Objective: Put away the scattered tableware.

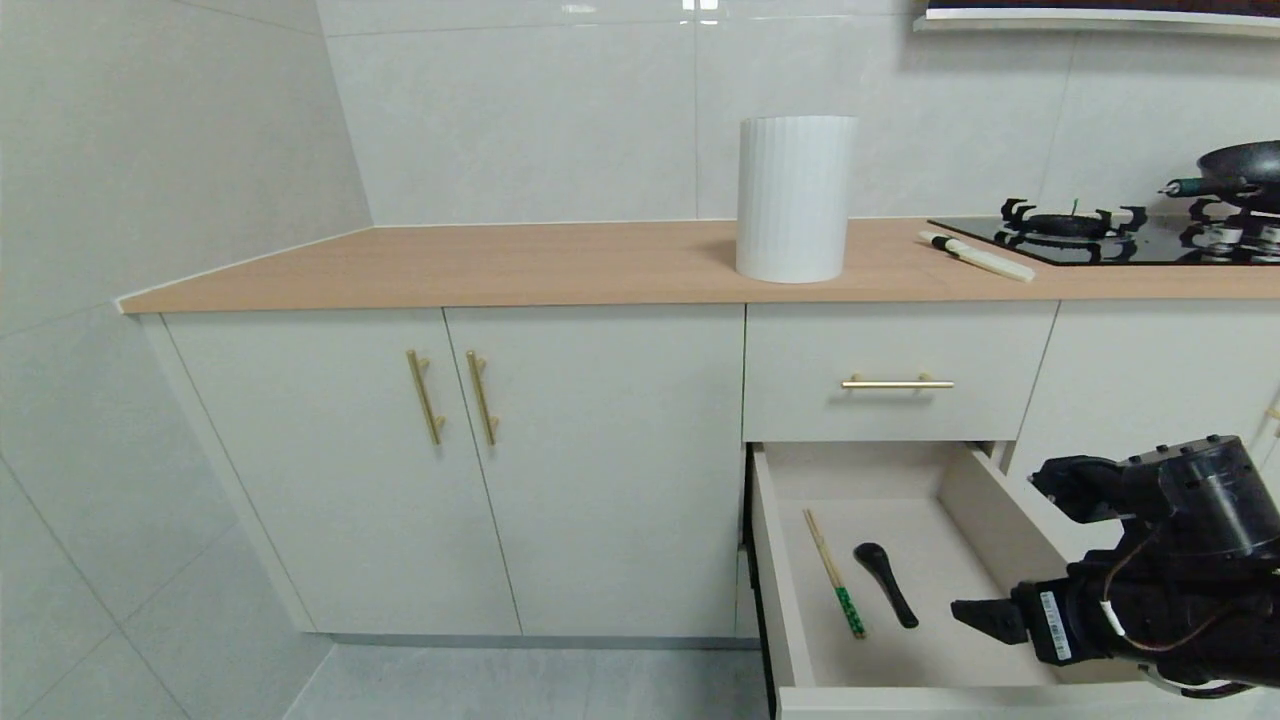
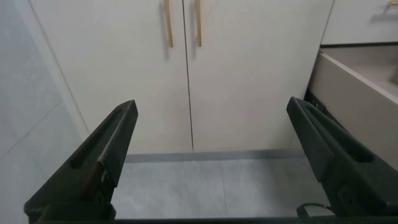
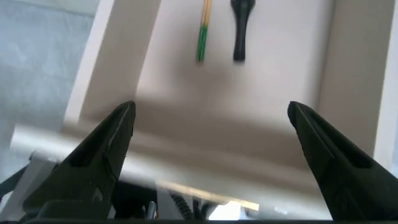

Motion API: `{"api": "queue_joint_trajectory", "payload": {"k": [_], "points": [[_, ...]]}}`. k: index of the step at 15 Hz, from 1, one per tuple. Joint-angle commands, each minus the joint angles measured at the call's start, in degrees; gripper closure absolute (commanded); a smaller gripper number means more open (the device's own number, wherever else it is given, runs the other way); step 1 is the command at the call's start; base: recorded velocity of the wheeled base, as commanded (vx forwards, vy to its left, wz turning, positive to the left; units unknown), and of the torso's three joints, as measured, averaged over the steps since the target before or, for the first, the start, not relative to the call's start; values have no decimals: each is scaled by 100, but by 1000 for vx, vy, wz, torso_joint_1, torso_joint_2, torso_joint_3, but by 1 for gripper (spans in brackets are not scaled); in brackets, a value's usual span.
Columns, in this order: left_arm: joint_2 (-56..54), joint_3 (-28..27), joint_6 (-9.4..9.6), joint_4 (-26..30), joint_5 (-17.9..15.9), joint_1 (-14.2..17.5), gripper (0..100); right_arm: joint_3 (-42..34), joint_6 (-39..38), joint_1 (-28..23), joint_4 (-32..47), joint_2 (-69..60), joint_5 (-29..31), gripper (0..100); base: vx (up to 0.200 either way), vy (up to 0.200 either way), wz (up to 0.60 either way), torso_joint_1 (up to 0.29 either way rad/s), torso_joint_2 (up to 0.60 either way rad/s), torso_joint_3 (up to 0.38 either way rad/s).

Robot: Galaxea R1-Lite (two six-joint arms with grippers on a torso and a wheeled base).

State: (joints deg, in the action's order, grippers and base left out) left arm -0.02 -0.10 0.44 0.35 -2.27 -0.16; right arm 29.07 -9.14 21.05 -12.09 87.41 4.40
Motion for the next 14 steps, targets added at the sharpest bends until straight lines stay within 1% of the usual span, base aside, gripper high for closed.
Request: {"api": "queue_joint_trajectory", "payload": {"k": [1,3,6,10,14], "points": [[2,1,0,0,-2,-2,0,-25,0,145,155,4,-9,0,0,0,0,0,0,0],[2,1,0,0,-2,-2,0,-25,132,268,541,13,-53,0,0,0,0,0,0,0],[2,1,0,0,-2,-2,0,-60,607,364,1244,-13,-264,0,0,0,0,0,0,0],[2,1,0,0,-2,-2,0,-69,888,742,2062,40,-291,0,0,0,0,0,0,0],[2,1,0,0,-2,-2,0,-51,870,769,2062,444,-273,0,0,0,0,0,0,0]]}}
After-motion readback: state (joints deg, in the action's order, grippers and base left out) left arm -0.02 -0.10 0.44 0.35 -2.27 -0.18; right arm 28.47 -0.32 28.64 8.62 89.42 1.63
